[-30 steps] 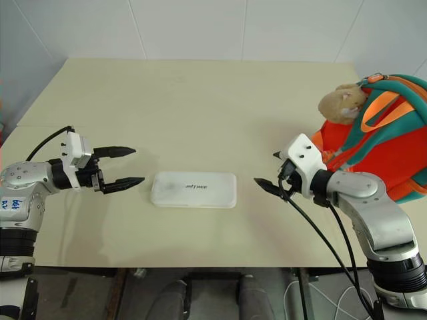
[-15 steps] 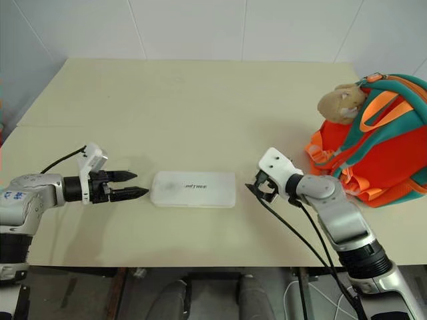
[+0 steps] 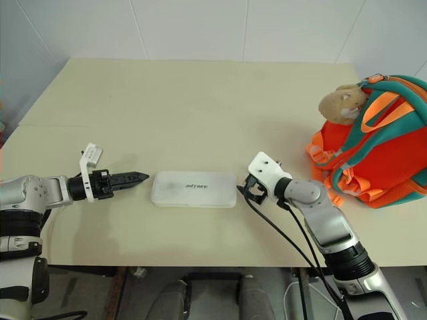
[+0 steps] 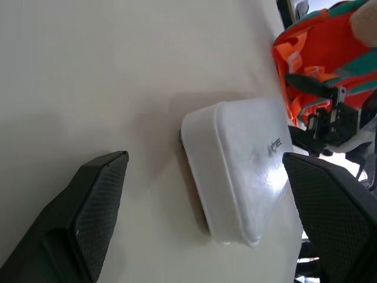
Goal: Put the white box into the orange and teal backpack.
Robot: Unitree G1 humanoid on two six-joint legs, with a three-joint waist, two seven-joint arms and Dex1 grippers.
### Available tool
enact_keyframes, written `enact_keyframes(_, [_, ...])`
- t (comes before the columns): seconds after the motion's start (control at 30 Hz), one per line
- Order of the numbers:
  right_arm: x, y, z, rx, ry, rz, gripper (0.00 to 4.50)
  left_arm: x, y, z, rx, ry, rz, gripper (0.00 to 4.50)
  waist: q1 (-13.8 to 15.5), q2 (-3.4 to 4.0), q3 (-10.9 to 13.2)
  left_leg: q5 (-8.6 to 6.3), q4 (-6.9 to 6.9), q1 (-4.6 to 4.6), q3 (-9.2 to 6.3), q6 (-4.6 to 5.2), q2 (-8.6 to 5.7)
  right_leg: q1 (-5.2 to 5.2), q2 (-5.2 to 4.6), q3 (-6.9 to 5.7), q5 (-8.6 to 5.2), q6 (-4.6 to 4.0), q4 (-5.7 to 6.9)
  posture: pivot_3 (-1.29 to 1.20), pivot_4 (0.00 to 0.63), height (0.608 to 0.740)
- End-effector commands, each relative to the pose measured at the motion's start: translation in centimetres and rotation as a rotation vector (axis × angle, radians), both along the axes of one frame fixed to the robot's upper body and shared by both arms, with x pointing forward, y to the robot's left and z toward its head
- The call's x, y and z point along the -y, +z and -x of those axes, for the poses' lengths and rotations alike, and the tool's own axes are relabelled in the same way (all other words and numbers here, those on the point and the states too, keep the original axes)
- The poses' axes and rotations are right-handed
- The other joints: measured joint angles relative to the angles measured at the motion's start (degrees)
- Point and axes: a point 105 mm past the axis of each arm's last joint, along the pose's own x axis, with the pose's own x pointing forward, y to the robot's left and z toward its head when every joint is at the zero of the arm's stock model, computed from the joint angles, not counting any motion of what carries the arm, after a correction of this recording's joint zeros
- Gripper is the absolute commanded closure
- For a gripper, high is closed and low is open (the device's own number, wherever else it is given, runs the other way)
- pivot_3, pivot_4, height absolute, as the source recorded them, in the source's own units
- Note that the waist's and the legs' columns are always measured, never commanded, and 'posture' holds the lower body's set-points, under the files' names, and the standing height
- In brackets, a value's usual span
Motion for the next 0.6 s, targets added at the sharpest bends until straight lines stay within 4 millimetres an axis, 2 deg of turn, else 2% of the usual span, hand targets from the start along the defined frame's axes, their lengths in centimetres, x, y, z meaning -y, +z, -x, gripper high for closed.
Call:
enact_keyframes(0.03, [-0.2, 1.0, 0.0, 0.045, 0.007, -0.014, 0.02, 0.7, -0.5, 0.0, -0.026, -0.030, 0.018, 0.00, 0.02, 0.00, 0.00, 0.00, 0.00, 0.00, 0.00, 0.00, 0.00, 0.00, 0.00, 0.00, 0.00, 0.00, 0.01, 0.00, 0.150, 0.740])
enact_keyframes(0.27, [-0.4, 0.8, 0.0, 0.041, 0.011, -0.015, 0.02, 2.3, -1.5, 0.1, -0.091, -0.098, 0.001, 0.00, 0.15, -0.01, -0.01, 0.01, 0.00, 0.04, 0.00, -0.02, -0.01, 0.02, -0.01, 0.00, 0.00, 0.00, 0.02, 0.00, 0.150, 0.740])
enact_keyframes(0.47, [-0.6, 0.8, 0.0, 0.041, 0.017, -0.021, 0.02, 3.0, -1.4, -0.7, -0.065, -0.104, 0.014, 0.00, 0.14, 0.00, -0.02, 0.01, 0.01, 0.05, 0.00, -0.02, -0.03, 0.05, -0.03, 0.00, 0.00, 0.00, 0.02, 0.00, 0.150, 0.740])
enact_keyframes(0.6, [-1.0, 0.8, 0.0, 0.039, 0.029, -0.027, 0.02, 4.2, -1.9, -0.8, -0.074, -0.146, 0.024, 0.00, 0.11, 0.00, -0.02, 0.02, 0.03, 0.12, 0.00, -0.03, -0.04, 0.14, -0.03, 0.00, 0.01, 0.02, 0.02, 0.00, 0.150, 0.740])
